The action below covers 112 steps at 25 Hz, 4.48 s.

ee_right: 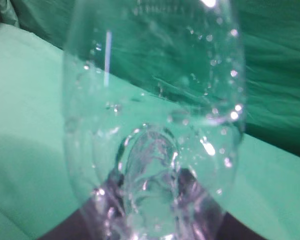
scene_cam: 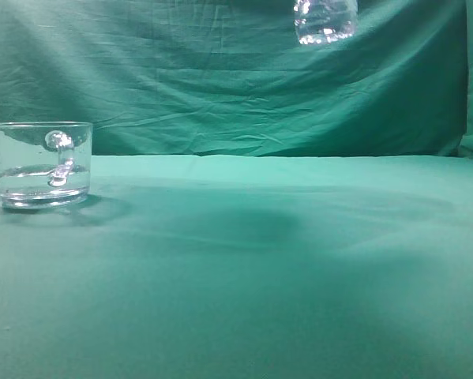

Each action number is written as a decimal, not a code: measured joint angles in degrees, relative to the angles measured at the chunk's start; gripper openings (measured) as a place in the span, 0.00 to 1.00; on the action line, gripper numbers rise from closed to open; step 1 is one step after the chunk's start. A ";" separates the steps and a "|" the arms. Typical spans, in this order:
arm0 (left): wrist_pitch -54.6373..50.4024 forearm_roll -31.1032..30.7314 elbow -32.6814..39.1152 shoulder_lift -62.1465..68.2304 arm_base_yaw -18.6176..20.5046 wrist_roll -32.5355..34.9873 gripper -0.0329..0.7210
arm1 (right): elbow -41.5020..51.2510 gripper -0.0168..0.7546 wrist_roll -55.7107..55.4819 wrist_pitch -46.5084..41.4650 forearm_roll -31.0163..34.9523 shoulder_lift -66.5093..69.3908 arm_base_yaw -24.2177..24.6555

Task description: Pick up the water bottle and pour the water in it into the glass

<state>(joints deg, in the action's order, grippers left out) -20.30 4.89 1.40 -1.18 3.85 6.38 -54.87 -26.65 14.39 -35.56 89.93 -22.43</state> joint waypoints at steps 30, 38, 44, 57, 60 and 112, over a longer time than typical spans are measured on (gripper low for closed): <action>0.00 0.00 0.00 0.00 0.10 0.00 0.04 | 19.35 0.33 17.09 38.50 6.90 20.38 10.10; 0.00 0.00 0.00 0.00 0.10 0.00 0.04 | 19.35 0.52 17.28 39.30 7.02 20.38 10.10; 0.00 0.00 0.00 0.00 0.10 0.00 0.04 | 19.35 0.87 14.72 39.87 7.10 18.84 10.10; 0.00 0.00 0.00 0.00 0.10 0.00 0.04 | 19.47 0.81 9.22 25.22 7.13 -8.37 10.10; 0.00 0.00 0.00 0.00 0.10 0.00 0.04 | 19.47 0.60 5.00 19.09 6.46 -17.22 10.10; 0.09 0.00 0.00 0.00 0.10 0.00 0.04 | 50.73 0.02 24.16 -35.91 33.26 -90.42 17.02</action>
<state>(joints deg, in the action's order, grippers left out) -20.21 4.89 1.40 -1.18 3.94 6.38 -4.14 -2.48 -21.52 -2.31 -0.50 -5.41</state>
